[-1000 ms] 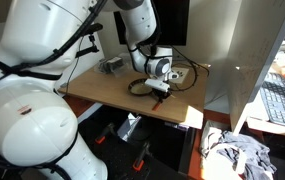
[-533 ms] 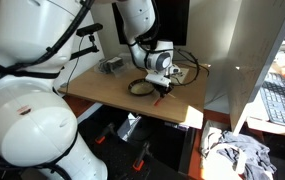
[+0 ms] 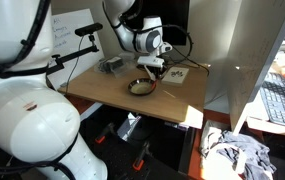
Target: Pick up the pen from the table and put it in the bowl.
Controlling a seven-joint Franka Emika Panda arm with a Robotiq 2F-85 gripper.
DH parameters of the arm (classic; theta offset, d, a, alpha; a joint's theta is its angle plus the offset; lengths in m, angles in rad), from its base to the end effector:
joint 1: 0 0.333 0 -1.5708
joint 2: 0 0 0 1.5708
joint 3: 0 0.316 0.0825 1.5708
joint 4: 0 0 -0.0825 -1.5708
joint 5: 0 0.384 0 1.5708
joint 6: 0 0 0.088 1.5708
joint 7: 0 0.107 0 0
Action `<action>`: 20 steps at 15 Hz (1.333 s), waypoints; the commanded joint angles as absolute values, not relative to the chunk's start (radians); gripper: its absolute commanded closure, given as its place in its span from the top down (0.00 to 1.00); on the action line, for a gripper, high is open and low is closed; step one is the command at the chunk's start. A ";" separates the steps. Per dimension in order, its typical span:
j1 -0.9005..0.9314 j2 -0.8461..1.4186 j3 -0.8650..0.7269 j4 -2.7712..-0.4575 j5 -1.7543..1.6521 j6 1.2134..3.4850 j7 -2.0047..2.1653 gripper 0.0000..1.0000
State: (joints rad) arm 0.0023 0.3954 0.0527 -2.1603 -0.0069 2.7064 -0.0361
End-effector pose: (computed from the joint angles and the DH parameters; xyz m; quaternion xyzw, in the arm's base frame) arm 0.5812 0.0320 0.2262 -0.9961 -0.0456 -0.0755 0.0090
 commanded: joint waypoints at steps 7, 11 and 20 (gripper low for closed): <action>-0.065 0.552 0.250 -1.986 0.122 2.709 -0.327 0.03; -0.159 0.696 0.366 -1.836 0.184 2.644 -0.522 0.03; -0.220 0.870 0.435 -1.707 0.189 2.491 -0.712 0.03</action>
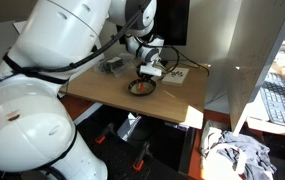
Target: Pick up the pen from the table and put it in the bowl.
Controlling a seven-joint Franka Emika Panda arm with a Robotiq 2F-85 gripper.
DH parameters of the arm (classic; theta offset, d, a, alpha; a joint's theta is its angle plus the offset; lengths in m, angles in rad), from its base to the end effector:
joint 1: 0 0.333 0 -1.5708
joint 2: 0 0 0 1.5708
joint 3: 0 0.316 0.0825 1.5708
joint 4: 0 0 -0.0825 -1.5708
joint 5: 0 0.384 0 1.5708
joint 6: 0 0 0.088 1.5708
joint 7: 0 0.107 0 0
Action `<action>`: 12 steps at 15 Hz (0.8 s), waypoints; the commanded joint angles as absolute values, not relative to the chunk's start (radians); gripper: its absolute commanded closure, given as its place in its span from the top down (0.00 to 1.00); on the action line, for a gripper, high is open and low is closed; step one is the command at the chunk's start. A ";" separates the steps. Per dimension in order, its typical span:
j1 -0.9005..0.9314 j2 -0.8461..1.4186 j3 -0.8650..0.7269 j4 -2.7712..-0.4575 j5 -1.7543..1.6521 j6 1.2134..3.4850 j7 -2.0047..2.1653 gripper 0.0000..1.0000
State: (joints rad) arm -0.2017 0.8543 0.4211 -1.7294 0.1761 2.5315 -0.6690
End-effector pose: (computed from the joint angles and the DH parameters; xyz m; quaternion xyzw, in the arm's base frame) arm 0.6507 0.1208 0.1245 -0.9337 -0.2932 -0.0451 0.2005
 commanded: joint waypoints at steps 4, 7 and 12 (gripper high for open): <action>-0.236 0.850 0.438 -1.730 0.185 2.495 -0.747 0.51; -0.223 0.758 0.413 -1.777 0.187 2.426 -0.700 0.75; -0.132 0.540 0.288 -1.875 0.148 2.294 -0.491 1.00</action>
